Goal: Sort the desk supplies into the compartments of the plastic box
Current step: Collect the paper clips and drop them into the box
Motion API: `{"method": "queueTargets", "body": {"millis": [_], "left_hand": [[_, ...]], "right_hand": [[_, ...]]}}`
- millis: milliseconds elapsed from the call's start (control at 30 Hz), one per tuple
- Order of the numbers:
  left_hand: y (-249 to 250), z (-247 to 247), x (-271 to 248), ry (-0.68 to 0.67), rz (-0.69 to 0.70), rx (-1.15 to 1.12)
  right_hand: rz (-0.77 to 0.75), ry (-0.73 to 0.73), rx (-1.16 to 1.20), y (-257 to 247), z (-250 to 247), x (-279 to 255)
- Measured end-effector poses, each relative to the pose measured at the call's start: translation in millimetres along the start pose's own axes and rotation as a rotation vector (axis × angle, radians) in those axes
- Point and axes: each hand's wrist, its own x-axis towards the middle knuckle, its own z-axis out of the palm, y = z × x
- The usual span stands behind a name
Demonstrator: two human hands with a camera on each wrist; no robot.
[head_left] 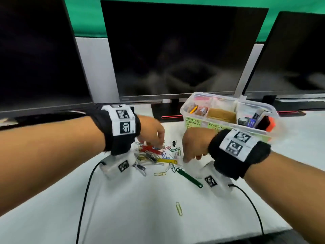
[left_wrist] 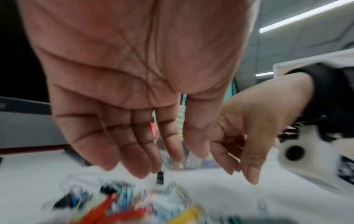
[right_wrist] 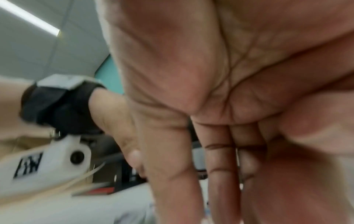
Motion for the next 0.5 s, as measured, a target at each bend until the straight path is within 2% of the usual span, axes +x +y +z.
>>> {"method": "queueTargets", "body": {"millis": [67, 133, 300, 500], "left_hand": [[-1, 21, -8, -0.013, 0.032, 0.185], [0, 36, -6, 0.023, 0.060, 0.256], [2, 51, 13, 0.194, 0.109, 0.197], [10, 60, 31, 0.168, 0.125, 0.296]], "right_hand": [[0.021, -0.082, -0.107, -6, 20, 3], [0.048, -0.120, -0.140, -10, 30, 5], [0.105, -0.074, -0.108, -17, 35, 12], [0.079, -0.077, -0.117, -13, 37, 15]]}}
